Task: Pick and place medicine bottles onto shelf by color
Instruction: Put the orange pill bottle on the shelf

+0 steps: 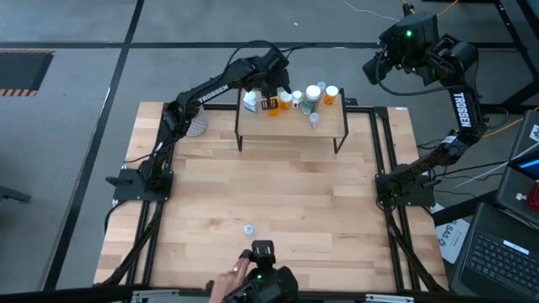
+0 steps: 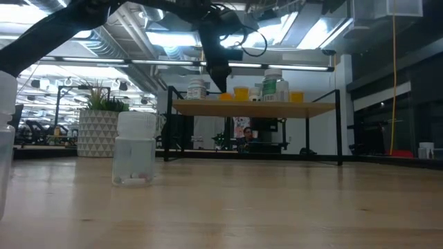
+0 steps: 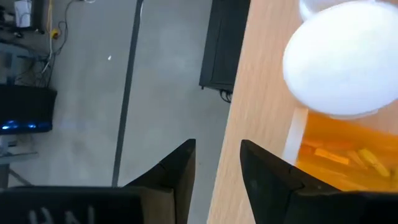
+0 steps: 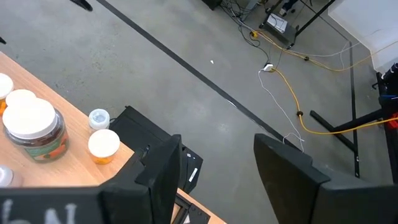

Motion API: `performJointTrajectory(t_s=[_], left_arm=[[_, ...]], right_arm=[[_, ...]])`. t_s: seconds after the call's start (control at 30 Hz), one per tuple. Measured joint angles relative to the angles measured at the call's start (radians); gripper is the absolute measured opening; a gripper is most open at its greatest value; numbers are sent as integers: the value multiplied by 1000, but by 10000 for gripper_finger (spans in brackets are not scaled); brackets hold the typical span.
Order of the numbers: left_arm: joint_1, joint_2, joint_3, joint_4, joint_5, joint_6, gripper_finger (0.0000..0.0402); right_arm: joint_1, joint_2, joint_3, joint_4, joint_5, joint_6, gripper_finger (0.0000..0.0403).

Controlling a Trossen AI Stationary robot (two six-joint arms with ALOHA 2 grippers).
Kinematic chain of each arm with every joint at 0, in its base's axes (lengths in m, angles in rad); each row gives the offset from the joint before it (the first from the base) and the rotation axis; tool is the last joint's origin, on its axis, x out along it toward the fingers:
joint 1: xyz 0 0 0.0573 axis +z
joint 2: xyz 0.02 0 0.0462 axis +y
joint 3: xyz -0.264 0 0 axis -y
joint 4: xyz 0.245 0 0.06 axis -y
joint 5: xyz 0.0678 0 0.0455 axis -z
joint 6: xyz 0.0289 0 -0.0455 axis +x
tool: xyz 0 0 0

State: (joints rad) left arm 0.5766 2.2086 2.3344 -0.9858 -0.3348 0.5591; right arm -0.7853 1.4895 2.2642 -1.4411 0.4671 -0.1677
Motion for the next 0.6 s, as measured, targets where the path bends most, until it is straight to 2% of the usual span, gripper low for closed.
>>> performJointTrajectory(t_s=[0.6], left_arm=[[-42, 0, 0, -63, 9, 2, 121]], right_arm=[[0, 0, 0, -4, 0, -2, 204]])
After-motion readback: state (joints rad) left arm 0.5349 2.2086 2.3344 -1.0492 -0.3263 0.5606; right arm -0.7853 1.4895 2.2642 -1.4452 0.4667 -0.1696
